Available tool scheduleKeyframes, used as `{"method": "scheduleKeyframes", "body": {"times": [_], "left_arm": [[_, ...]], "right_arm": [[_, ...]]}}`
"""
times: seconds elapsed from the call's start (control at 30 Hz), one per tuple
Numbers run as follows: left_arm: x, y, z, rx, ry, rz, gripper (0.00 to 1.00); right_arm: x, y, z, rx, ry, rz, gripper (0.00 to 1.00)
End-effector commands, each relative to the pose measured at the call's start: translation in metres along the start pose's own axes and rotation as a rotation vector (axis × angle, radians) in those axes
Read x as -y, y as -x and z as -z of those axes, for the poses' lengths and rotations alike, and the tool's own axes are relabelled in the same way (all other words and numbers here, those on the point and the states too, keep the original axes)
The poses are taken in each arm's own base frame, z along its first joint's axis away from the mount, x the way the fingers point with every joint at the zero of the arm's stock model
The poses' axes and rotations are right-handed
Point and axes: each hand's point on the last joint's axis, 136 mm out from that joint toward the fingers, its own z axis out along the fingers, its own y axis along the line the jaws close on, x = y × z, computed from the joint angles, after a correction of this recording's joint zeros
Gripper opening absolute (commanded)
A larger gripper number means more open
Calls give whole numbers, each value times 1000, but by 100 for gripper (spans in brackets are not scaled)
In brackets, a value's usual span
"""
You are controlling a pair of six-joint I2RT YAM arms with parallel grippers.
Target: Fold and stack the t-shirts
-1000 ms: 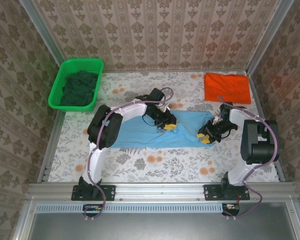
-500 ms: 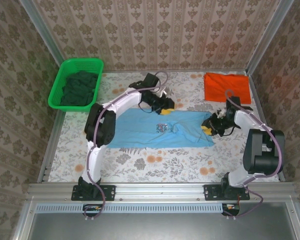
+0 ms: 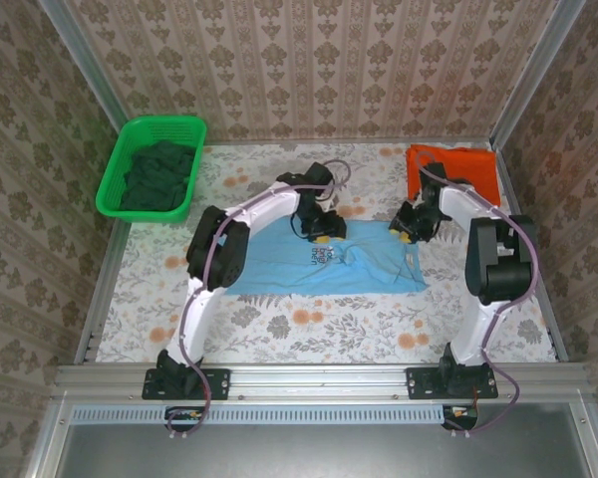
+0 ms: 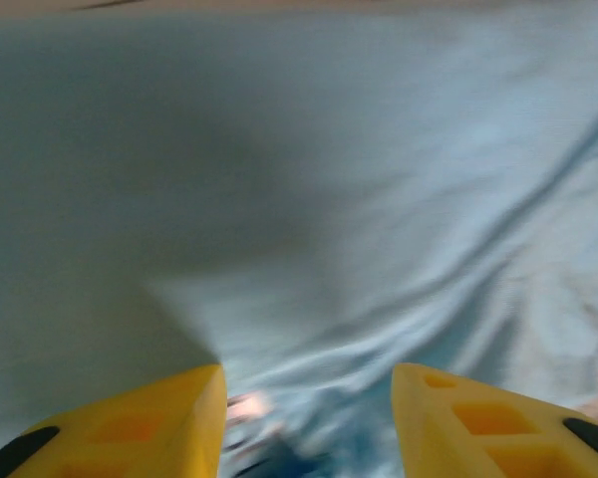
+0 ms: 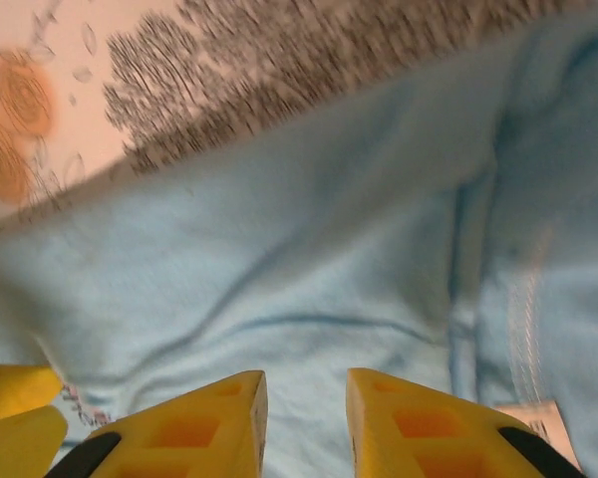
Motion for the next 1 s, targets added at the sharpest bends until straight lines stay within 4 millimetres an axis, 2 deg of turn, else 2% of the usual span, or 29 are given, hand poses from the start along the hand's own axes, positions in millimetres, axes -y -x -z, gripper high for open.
{"method": "scheduleKeyframes", "body": {"times": [0.0, 0.1, 0.23, 0.3, 0.37, 0.53, 0.7, 0.77, 0.87, 0.93, 0.97], "left_arm": [[-20, 6, 68, 119, 87, -34, 50], [-39, -8, 102, 164, 161, -46, 56], [-75, -36, 144, 223, 307, -43, 61], [-95, -53, 160, 236, 366, -24, 61], [-117, -76, 167, 230, 420, -4, 59], [-147, -134, 158, 142, 458, 19, 56], [-157, -177, 149, 87, 433, 75, 55], [-155, -185, 149, 82, 414, 83, 55], [-150, -191, 148, 72, 383, 69, 55], [-144, -193, 139, 53, 347, 52, 55], [-139, -193, 134, 40, 330, 37, 55]], "right_arm": [[12, -2, -18, -33, -141, 24, 30], [7, 3, -32, -43, -184, 30, 31], [-8, 13, -47, -38, -225, 42, 34], [-16, 20, -54, -31, -232, 41, 35], [-26, 31, -59, -9, -239, 40, 35], [-63, 54, -73, 2, -208, 63, 36], [-113, 68, -97, 0, -168, 116, 36], [-139, 75, -108, 18, -115, 142, 38], [-189, 86, -117, 92, 41, 199, 42], [-221, 89, -121, 132, 164, 240, 45], [-229, 90, -120, 148, 190, 251, 46]]}}
